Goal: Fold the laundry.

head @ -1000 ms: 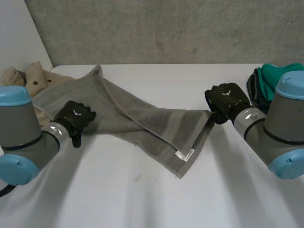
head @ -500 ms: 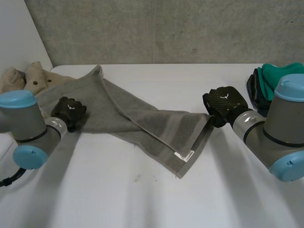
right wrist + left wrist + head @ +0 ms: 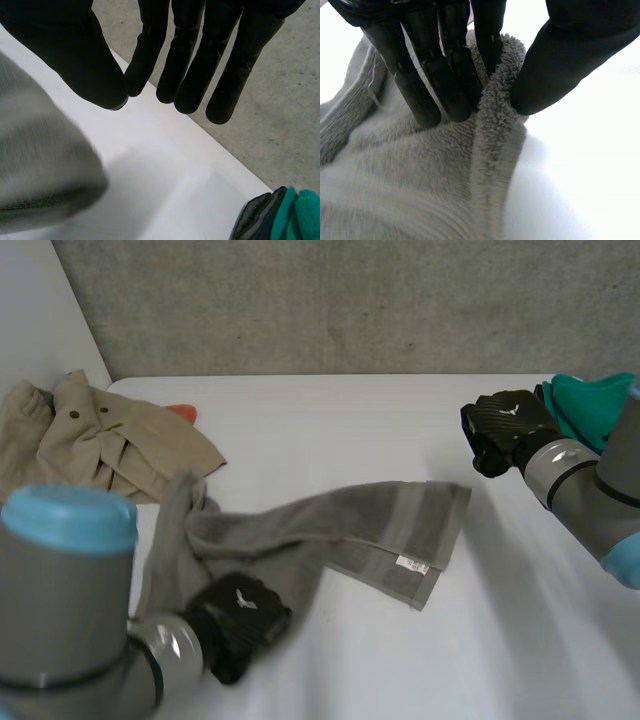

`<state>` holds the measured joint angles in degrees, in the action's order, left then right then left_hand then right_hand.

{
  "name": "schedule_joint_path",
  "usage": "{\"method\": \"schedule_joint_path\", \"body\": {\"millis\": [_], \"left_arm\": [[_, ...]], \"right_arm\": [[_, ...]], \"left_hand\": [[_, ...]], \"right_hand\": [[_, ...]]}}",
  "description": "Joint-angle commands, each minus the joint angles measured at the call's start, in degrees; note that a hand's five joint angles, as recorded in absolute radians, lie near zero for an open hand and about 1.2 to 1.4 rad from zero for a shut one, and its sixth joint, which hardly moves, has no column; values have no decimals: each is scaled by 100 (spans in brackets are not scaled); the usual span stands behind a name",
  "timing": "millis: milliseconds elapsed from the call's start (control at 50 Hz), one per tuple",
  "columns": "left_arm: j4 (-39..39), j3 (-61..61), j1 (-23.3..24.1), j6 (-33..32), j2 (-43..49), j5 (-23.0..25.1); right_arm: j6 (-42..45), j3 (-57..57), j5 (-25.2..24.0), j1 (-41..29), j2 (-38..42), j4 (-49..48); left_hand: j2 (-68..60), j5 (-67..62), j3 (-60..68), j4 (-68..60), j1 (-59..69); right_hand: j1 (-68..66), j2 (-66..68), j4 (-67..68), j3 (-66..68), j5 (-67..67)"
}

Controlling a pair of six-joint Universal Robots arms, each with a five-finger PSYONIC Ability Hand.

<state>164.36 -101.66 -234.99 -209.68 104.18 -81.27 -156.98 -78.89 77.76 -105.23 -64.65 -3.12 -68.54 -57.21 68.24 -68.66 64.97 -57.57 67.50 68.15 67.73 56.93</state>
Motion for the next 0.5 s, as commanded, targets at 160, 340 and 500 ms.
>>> {"method": "schedule_joint_path", "body": {"millis": [160,340,500], "left_arm": [[782,489,-204,586,-240,-617],[1370,963,-1767,560,-215,-566],[1476,1604,-2490,551,944,724]], "right_arm": [[18,-56,-24,11,-39,57],[1,-196,-392,-15,-39,110],[-122,-240,-437,-32,-30,470]], "left_hand": [[5294,5161,-5264,5306,-4938],[5311,5178,-5281,5323,-4954],[4742,4609,-4712,4754,-4385]], "right_hand": [[-2243,1250,1185,1227,1307],[-2243,1250,1185,1227,1307],[2875,-3868,-3933,-3891,-3811]]}}
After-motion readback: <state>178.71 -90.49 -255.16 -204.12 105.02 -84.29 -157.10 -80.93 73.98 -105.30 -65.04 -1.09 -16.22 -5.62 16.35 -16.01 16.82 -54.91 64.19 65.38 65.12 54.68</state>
